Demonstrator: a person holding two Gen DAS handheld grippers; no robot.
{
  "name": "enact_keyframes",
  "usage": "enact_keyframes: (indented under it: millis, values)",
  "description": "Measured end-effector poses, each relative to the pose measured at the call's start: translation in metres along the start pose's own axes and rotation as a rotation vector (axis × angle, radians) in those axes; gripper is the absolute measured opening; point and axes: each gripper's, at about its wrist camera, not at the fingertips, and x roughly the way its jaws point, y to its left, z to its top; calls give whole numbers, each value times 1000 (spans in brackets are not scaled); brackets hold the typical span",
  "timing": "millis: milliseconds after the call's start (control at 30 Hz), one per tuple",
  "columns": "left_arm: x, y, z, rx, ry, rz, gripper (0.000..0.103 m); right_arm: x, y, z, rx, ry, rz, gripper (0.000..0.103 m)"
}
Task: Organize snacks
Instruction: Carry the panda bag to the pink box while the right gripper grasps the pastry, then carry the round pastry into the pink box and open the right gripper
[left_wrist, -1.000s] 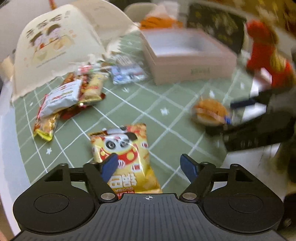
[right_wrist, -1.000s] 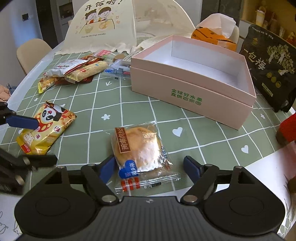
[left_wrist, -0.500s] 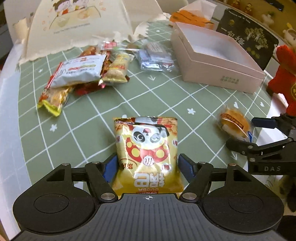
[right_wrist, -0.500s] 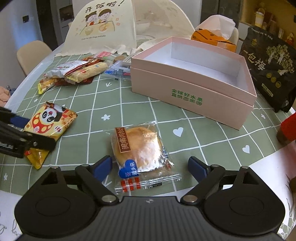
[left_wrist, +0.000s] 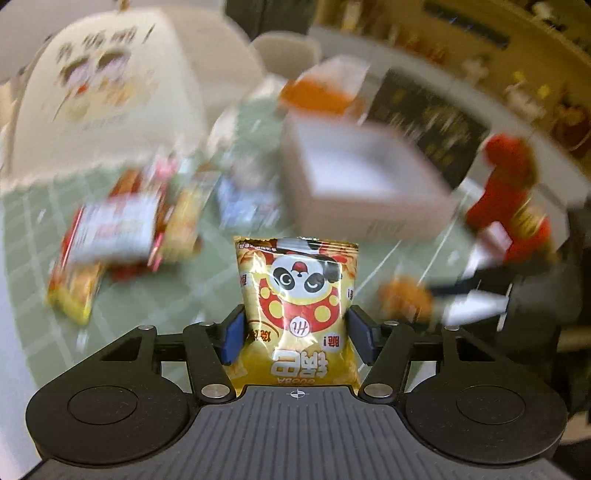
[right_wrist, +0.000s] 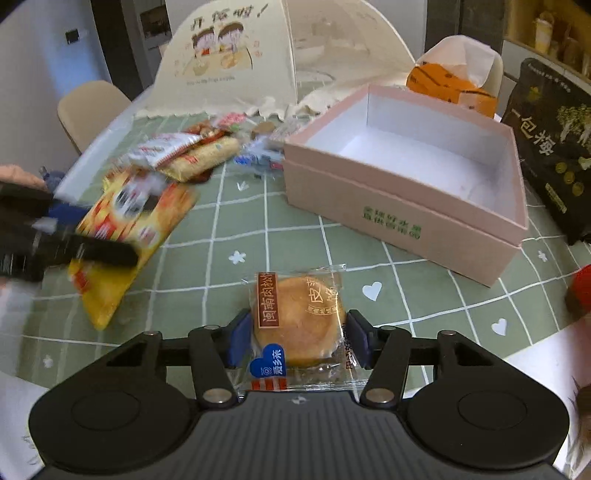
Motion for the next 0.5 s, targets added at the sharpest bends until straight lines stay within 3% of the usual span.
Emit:
enact_keyframes:
  millis: [133, 200, 267, 367, 500]
  values:
    - [1, -13, 63, 21, -118, -97, 64, -27, -6, 3, 21, -42, 11, 55]
    - [9, -18, 99, -37, -223, -192, 63, -34, -8, 5, 25, -57, -9, 55]
    - [30, -20, 131, -92, -240, -252, 64, -39, -11, 8, 36, -64, -39, 55]
    - [53, -21, 148, -129, -244, -209, 62, -48, -16, 12, 36, -83, -98, 55]
    - [58, -2, 130, -210, -233, -248, 62, -61, -31, 17, 70, -120, -159, 55]
